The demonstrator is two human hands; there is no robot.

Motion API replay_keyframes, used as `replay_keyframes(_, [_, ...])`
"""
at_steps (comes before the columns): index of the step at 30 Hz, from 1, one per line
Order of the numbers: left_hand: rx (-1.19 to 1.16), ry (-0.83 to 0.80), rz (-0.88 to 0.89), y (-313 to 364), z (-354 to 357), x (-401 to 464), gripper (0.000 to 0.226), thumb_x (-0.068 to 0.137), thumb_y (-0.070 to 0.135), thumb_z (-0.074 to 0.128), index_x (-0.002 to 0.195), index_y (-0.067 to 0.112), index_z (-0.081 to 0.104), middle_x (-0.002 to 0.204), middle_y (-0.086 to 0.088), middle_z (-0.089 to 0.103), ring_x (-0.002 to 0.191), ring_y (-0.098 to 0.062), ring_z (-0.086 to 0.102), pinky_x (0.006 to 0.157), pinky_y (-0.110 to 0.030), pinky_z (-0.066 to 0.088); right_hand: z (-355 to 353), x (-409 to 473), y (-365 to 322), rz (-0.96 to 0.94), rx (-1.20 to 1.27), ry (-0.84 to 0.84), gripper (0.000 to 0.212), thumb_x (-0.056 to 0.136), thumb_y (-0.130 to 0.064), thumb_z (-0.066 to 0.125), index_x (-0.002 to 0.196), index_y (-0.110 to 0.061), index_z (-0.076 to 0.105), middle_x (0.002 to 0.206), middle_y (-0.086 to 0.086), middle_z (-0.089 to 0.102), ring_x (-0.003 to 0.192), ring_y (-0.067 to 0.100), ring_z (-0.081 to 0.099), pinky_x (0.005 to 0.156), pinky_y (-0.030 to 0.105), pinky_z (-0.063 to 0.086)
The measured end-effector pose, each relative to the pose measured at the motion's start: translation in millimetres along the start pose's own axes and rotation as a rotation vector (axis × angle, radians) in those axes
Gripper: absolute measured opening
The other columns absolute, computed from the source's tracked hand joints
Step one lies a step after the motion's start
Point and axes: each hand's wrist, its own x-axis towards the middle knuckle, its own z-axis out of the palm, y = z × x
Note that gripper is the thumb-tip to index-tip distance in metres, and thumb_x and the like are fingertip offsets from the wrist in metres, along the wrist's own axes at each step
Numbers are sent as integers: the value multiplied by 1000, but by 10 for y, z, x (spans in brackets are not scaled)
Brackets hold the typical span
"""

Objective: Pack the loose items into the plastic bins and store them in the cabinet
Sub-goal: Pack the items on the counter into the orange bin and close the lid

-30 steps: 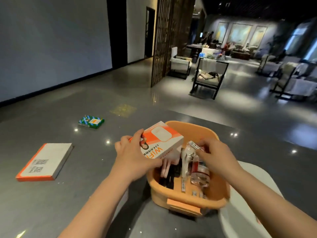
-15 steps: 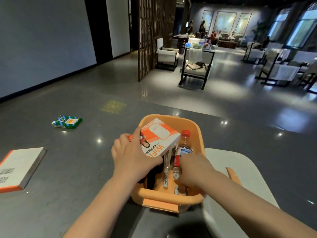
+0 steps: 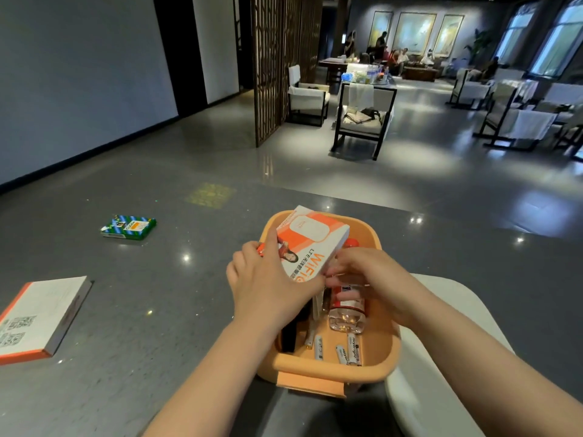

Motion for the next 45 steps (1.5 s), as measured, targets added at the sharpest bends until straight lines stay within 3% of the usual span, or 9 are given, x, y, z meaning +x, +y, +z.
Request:
replay_keyframes(2, [-6, -51, 35, 100, 48, -3, 119, 47, 89, 48, 145, 36, 8, 135, -3, 33, 127, -24, 26, 107, -42, 19, -22, 63, 26, 10, 67, 32, 23, 88, -30, 64, 105, -14, 66, 99, 6, 74, 86, 19, 72, 74, 36, 60])
replay_keyframes(5, [-11, -171, 108, 120, 121, -47, 121, 46, 95, 42, 146, 36, 9, 150, 2, 23, 138, -23, 16, 114, -45, 10, -103, 199, 90, -76, -220, 251, 17, 87, -28, 66, 99, -20, 59, 98, 2, 73, 83, 18, 72, 78, 41, 59])
replay_keyframes(9, [41, -102, 147, -59, 180, -49, 90, 68, 80, 45, 142, 33, 27, 149, 4, 28, 135, -22, 18, 114, -43, 8, -226, 322, 109, -39, -451, 283, 17, 89, -28, 61, 90, -28, 45, 81, -2, 71, 58, 16, 71, 58, 32, 60])
replay_keyframes(13, [65, -76, 172, -103, 234, -41, 66, 80, 65, 46, 138, 34, 37, 146, 5, 35, 134, -19, 22, 114, -40, 8, -354, 427, 65, 22, -710, 275, 31, 89, -34, 61, 113, -15, 57, 94, 4, 71, 76, 19, 71, 73, 38, 60])
replay_keyframes(21, [211, -188, 198, -55, 250, -56, 56, 84, 63, 44, 133, 36, 42, 143, 6, 40, 137, -19, 25, 115, -49, -8, -81, 495, 240, -96, -1098, 395, 32, 90, -40, 58, 111, -15, 59, 88, -2, 65, 70, 13, 63, 51, 19, 43])
replay_keyframes(32, [111, -146, 149, -42, 231, -40, 47, 87, 52, 49, 130, 32, 49, 135, 10, 51, 132, -15, 36, 115, -45, -8, -41, 382, 190, -133, -1207, 417, 23, 95, -34, 51, 104, -15, 59, 78, -2, 59, 63, 12, 59, 48, 20, 43])
replay_keyframes(36, [-17, -83, 148, -30, 131, -59, 40, 87, 40, 53, 126, 29, 54, 129, 8, 56, 123, -14, 44, 114, -37, 12, 5, 216, 200, -108, -1194, 383, 25, 95, -34, 50, 109, -14, 57, 85, 0, 61, 72, 17, 62, 60, 26, 51])
replay_keyframes(39, [-156, 43, 145, -158, -128, -108, 37, 84, 33, 56, 121, 29, 58, 125, 9, 58, 116, -15, 47, 101, -29, 30, 89, 90, 69, -219, -1186, 417, 32, 93, -36, 50, 119, -17, 53, 97, 2, 65, 82, 21, 63, 65, 30, 49])
replay_keyframes(45, [-87, 236, -66, -1048, -761, -166, 36, 83, 33, 60, 118, 27, 60, 125, 8, 58, 118, -16, 49, 101, -27, 31, 1047, -73, -371, -573, -1032, 232, 34, 87, -39, 55, 119, -29, 58, 106, -3, 69, 99, 21, 64, 78, 37, 51])
